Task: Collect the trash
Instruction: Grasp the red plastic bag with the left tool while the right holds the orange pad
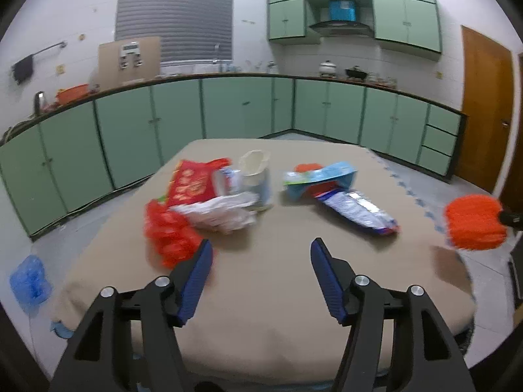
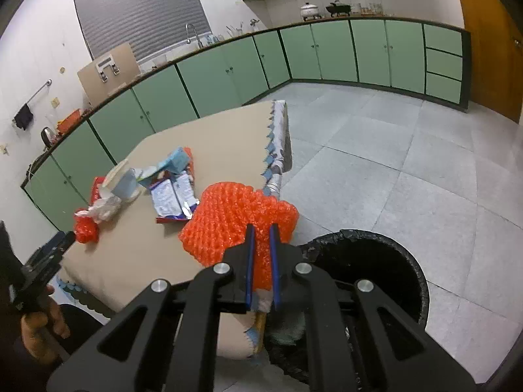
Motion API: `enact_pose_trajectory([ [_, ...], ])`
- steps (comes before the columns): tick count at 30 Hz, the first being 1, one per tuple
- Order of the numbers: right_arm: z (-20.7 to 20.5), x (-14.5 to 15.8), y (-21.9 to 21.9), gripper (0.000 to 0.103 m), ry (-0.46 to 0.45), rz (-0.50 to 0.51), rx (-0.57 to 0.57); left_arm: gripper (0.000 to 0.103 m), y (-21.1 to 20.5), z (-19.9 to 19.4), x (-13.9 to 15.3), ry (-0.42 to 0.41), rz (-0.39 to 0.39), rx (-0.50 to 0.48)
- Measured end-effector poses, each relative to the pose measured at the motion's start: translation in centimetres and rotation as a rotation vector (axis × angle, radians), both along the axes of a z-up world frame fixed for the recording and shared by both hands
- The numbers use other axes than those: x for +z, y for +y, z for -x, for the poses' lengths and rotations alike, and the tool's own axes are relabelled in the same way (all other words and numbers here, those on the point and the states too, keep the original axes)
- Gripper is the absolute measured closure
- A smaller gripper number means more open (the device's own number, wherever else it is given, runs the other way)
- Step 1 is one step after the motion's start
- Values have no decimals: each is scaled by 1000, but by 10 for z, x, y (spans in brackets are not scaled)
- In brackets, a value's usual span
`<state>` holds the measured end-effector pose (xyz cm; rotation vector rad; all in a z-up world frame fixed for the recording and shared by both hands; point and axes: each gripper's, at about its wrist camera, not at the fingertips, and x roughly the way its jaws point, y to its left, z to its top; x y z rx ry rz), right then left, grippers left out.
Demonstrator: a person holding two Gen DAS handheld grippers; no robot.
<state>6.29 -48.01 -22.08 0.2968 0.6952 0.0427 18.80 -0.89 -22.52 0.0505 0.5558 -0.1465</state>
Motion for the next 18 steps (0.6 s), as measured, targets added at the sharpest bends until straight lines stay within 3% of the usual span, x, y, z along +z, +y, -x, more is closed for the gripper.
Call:
enact_pose_trajectory([
  [12, -9, 2, 18, 95, -8, -24, 24, 41, 46, -41, -28, 56, -21, 166],
  [14, -10, 1, 18, 95, -5, -27, 26, 52, 48, -47, -29, 61, -8, 161],
  [15, -10, 1, 18, 95, -5, -29, 26, 76, 50, -48, -29, 66, 6, 148],
  [16, -10, 2, 17, 95, -4, -32, 26, 87, 50, -49, -29, 72, 17, 141],
  [18, -9, 2, 17, 95, -6, -34, 27, 98, 53, -46, -27, 69, 44, 138],
])
